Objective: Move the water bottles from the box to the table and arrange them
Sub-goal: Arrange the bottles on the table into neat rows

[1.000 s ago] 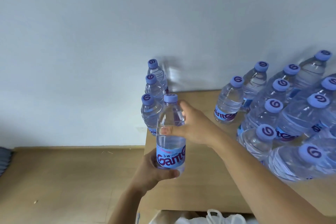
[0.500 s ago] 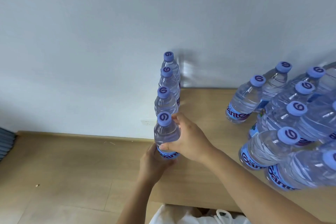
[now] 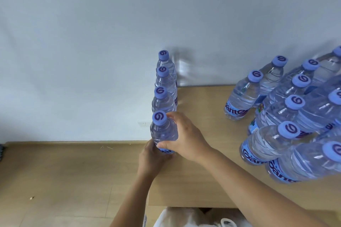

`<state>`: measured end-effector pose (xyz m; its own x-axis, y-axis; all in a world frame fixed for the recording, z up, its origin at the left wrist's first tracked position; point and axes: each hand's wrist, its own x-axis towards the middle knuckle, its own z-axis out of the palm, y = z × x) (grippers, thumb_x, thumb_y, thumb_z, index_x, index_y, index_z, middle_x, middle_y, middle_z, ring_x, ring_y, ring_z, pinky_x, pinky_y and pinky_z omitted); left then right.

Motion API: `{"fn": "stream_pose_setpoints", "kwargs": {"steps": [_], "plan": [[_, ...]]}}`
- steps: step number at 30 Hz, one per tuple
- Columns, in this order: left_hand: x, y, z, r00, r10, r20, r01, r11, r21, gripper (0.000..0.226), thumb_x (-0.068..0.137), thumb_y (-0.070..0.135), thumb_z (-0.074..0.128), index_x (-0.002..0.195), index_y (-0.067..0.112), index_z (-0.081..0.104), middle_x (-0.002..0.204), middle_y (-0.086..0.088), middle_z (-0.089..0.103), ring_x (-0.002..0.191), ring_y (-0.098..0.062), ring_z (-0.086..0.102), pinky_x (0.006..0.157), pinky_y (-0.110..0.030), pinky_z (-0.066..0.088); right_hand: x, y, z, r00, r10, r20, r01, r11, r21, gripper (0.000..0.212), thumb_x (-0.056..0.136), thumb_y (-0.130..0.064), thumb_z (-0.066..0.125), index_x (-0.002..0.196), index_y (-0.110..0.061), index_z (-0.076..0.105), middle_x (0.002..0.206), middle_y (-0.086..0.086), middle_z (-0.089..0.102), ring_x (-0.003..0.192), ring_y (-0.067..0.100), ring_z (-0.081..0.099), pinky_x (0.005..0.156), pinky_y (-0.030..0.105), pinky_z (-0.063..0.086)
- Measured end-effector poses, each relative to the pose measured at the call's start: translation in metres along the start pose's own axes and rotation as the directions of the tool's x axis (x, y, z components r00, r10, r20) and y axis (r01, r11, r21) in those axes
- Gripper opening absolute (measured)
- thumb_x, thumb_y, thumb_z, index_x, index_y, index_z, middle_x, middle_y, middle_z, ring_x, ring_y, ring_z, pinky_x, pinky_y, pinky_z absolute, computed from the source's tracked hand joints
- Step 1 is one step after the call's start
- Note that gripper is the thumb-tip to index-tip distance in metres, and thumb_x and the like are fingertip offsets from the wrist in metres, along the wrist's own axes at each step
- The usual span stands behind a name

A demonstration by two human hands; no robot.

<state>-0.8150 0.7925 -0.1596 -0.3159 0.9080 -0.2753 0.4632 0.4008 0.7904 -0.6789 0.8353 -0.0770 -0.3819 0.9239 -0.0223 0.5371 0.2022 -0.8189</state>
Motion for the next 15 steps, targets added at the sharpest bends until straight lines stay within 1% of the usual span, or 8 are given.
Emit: {"fn": "stream_pose_setpoints", "kwargs": {"steps": [2, 4, 6, 7, 10, 12, 13, 15], "plan": [[-0.001, -0.001, 0.002, 1.000, -0.009, -0.018, 0.010, 1.000, 0.006, 0.036, 0.058, 0.023, 0.082, 0.077, 0.035, 0.054, 0.075, 0.012, 0.063, 0.073, -0.009, 0.059, 0.056, -0.018, 0.037, -0.002, 0.000, -0.001, 1.000, -0.002, 0.000, 0.001, 0.999, 0.034, 0.084, 0.061, -0.041, 0.084, 0.131, -0.030, 0.038, 0.120, -0.018, 0.040, 0.116, 0.007, 0.043, 0.088, 0.017, 0.034], [-0.007, -0.002, 0.006, 0.998, -0.015, -0.062, 0.013, 0.999, -0.029, 0.040, 0.060, 0.023, 0.081, 0.091, 0.035, 0.057, 0.083, 0.013, 0.064, 0.082, -0.010, 0.061, 0.060, -0.018, 0.041, -0.011, 0.000, -0.007, 0.999, -0.029, 0.015, 0.028, 0.997, 0.067, 0.090, 0.062, -0.041, 0.084, 0.136, -0.028, 0.034, 0.123, -0.012, 0.040, 0.118, 0.008, 0.039, 0.090, 0.013, 0.029], [-0.020, -0.005, 0.013, 0.991, -0.077, -0.105, 0.068, 0.994, -0.086, 0.062, 0.065, 0.021, 0.083, 0.120, 0.023, 0.055, 0.104, 0.006, 0.065, 0.097, -0.014, 0.061, 0.079, -0.030, 0.049, -0.029, 0.001, -0.018, 0.995, -0.095, -0.036, 0.097, 0.993, 0.060, 0.081, 0.069, -0.040, 0.080, 0.135, -0.017, 0.039, 0.124, -0.003, 0.046, 0.117, 0.013, 0.041, 0.094, 0.014, 0.030], [-0.031, -0.007, 0.017, 0.981, -0.142, -0.131, 0.125, 0.983, -0.131, 0.071, 0.066, 0.018, 0.084, 0.129, 0.014, 0.050, 0.111, 0.000, 0.063, 0.101, -0.017, 0.059, 0.086, -0.033, 0.048, -0.042, 0.001, -0.026, 0.978, -0.152, -0.140, 0.159, 0.987, 0.033, 0.068, 0.074, -0.036, 0.077, 0.129, -0.011, 0.047, 0.120, 0.002, 0.051, 0.113, 0.017, 0.046, 0.095, 0.017, 0.033], [-0.073, -0.006, 0.038, 0.960, -0.257, -0.111, 0.215, 0.930, -0.297, 0.065, 0.069, 0.003, 0.081, 0.125, 0.002, 0.049, 0.096, -0.005, 0.060, 0.084, -0.014, 0.059, 0.074, -0.025, 0.044, -0.082, 0.014, -0.060, 0.773, -0.347, -0.532, 0.286, 0.938, -0.197, 0.033, 0.082, -0.019, 0.064, 0.108, 0.001, 0.060, 0.106, 0.012, 0.060, 0.101, 0.025, 0.055, 0.094, 0.028, 0.042], [-0.096, 0.005, 0.058, 0.968, -0.249, -0.033, 0.225, 0.918, -0.327, 0.053, 0.071, -0.007, 0.077, 0.117, -0.003, 0.053, 0.088, -0.004, 0.057, 0.079, -0.011, 0.056, 0.066, -0.018, 0.044, -0.105, 0.027, -0.088, 0.635, -0.407, -0.657, 0.252, 0.913, -0.321, 0.032, 0.081, -0.013, 0.062, 0.110, 0.000, 0.056, 0.109, 0.017, 0.057, 0.106, 0.025, 0.050, 0.097, 0.032, 0.040], [-0.104, 0.011, 0.070, 0.974, -0.225, 0.012, 0.216, 0.918, -0.331, 0.048, 0.071, -0.010, 0.074, 0.115, -0.004, 0.054, 0.087, -0.005, 0.057, 0.078, -0.011, 0.055, 0.064, -0.014, 0.046, -0.114, 0.035, -0.102, 0.596, -0.399, -0.697, 0.203, 0.915, -0.350, 0.035, 0.081, -0.013, 0.062, 0.112, 0.000, 0.053, 0.112, 0.018, 0.055, 0.110, 0.025, 0.047, 0.099, 0.033, 0.037], [-0.110, 0.027, 0.092, 0.984, -0.155, 0.085, 0.174, 0.935, -0.309, 0.044, 0.072, -0.013, 0.071, 0.111, -0.002, 0.055, 0.086, -0.004, 0.056, 0.076, -0.011, 0.054, 0.061, -0.007, 0.046, -0.122, 0.046, -0.120, 0.597, -0.317, -0.737, 0.081, 0.937, -0.339, 0.045, 0.079, -0.011, 0.065, 0.119, 0.005, 0.049, 0.118, 0.024, 0.051, 0.114, 0.027, 0.042, 0.101, 0.034, 0.033]]}}
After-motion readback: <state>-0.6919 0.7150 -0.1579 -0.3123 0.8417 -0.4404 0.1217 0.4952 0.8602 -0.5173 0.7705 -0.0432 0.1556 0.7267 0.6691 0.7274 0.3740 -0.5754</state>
